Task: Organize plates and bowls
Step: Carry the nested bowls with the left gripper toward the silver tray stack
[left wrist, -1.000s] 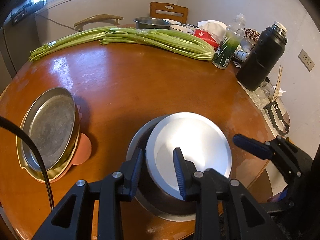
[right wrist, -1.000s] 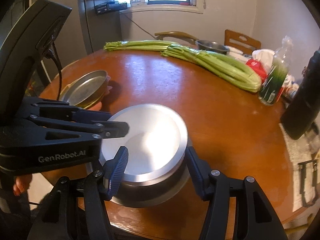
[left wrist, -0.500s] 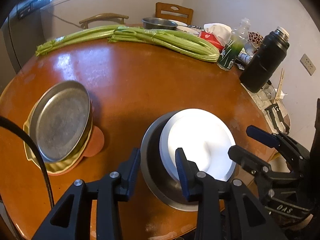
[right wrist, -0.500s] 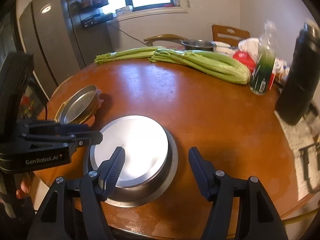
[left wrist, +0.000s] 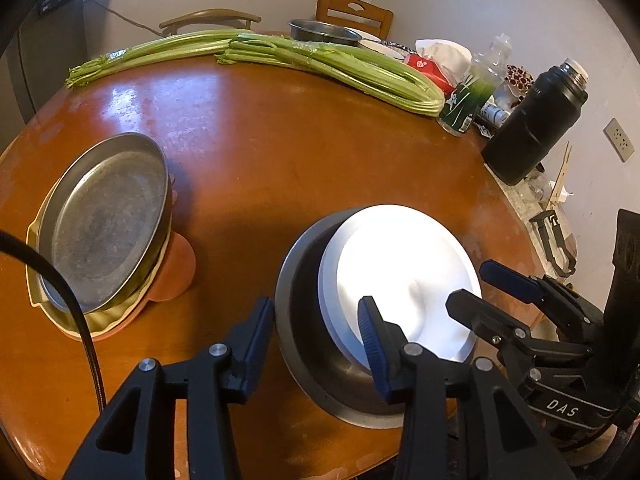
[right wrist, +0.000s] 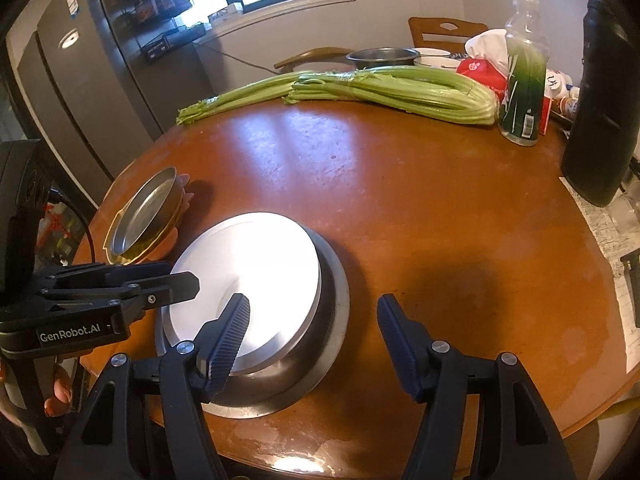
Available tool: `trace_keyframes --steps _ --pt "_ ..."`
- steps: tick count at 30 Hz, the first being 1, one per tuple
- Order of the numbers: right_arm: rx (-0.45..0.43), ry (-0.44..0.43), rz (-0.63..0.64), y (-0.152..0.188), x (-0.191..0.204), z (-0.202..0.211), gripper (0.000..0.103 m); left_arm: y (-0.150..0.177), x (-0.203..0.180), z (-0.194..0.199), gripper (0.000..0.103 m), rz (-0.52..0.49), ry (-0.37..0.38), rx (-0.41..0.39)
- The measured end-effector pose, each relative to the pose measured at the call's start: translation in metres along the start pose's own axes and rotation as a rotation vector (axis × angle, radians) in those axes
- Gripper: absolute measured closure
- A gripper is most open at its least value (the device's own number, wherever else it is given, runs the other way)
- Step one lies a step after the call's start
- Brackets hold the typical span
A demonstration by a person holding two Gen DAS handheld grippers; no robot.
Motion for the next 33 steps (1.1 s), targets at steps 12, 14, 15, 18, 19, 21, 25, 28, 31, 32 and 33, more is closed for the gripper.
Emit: trace_keyframes --steps 12,14,15,18,19,21,25,28,31,32,33 --pt "0.044 -0.015 -0.034 0.007 -0.002 -0.015 0.035 -0.002 0.0 -0.014 0.055 0.013 0.016 0.019" --pt "0.052 -0.023 -0.033 0.007 -0.001 -0.018 0.035 -0.001 -0.001 -0.016 0.054 0.013 0.018 0.022" --pt "0.058 -0.028 -0.035 0.006 -0.001 -0.02 0.035 -0.001 -0.001 -0.018 0.054 0.013 0.02 0.025" --pt "0.067 -0.042 -0.037 0.008 0.0 -0.023 0.035 -0.001 -0.003 -0.023 0.053 0.01 0.014 0.034" --pt "0.069 -0.045 -0.036 0.009 0.001 -0.023 0.035 0.0 -0.003 -0.024 0.053 0.009 0.009 0.038" --pt "0.068 -0.05 -0.025 0.01 0.004 -0.024 0.035 0.001 -0.003 -0.026 0.054 0.007 0.0 0.045" --pt "0.058 -0.047 0.0 0.011 0.007 -0.024 0.045 0.005 -0.005 -0.034 0.055 0.015 -0.002 0.065" --pt "0.058 -0.05 -0.007 0.011 0.005 -0.024 0.045 0.005 -0.007 -0.033 0.055 0.005 -0.013 0.066" --pt "0.045 -0.047 -0.003 0.008 0.006 -0.021 0.046 0.002 -0.008 -0.029 0.055 0.001 -0.021 0.055" --pt "0.041 -0.048 -0.003 0.006 0.007 -0.02 0.046 0.001 -0.007 -0.027 0.055 0.002 -0.021 0.051" --pt "0.037 -0.049 -0.003 0.004 0.008 -0.018 0.046 -0.001 -0.007 -0.025 0.055 0.001 -0.022 0.045"
Point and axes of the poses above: each gripper's, at about its wrist camera, not at the fingertips, and z roughly against the way its jaws point, x to its left, y to its underside, the point moved 6 cm from there along -z, roughly the way its jaws point, and after that the axes turned 6 degrees about -z, right-handed, at the moved point
